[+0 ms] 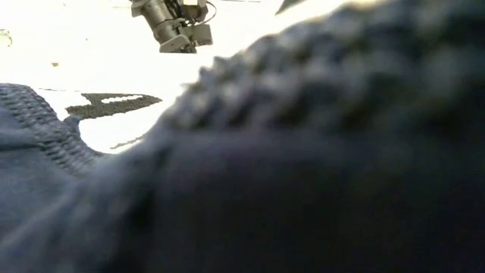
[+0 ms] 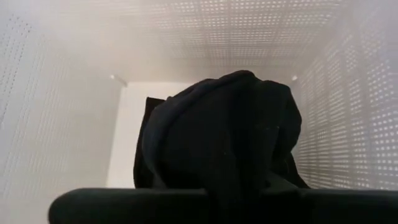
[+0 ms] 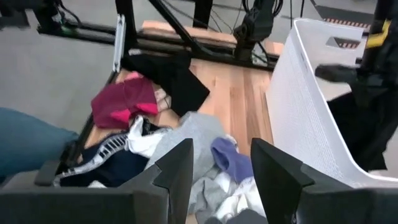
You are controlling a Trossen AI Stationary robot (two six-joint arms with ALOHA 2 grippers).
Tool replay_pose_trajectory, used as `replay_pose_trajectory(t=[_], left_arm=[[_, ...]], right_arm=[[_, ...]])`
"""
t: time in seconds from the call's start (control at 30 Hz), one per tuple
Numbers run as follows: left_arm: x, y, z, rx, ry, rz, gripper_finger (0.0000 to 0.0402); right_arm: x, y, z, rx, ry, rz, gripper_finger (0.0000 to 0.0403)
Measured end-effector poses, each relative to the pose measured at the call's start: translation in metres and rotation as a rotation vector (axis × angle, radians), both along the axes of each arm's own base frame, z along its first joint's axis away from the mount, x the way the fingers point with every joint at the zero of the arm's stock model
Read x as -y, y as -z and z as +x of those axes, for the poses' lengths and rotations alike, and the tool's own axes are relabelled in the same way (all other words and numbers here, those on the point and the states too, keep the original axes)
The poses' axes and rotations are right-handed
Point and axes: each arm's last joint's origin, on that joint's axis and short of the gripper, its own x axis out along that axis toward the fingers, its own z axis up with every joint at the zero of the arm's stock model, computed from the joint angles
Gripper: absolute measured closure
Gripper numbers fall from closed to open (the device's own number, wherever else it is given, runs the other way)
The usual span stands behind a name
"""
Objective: Sort clothes
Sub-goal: Put the black underwear into the left white laundry organizer, then put the gray garment into the left white laundry organizer
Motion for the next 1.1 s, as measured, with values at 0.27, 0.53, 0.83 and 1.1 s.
replay_pose_trajectory(t=[0.27,0.53,0.83,1.1], left_arm=[[0.001,0.001,-0.002,-0.015,-0.013,-0.023,0.0317],[0.001,0.001,-0.001,0.0,-0.019,-0.053,0.0225],[0.0,-0.025,-0.001,0.068,-0.036,0.002,0.0192],[0.019,-0.089,-0.019,0.256,-0.005,0.077,0.0192]], right_arm=[[0.0,0.001,0.001,-0.001,0.003,0.002,0.0227],[0.0,0.001,0.001,-0.002,0.005,0.006,0.0227],[0.0,0.001,0.001,-0.002,0.006,0.005,0.0227],[0.001,0.003,0.0,-0.031,0.006,-0.011,0.0227]])
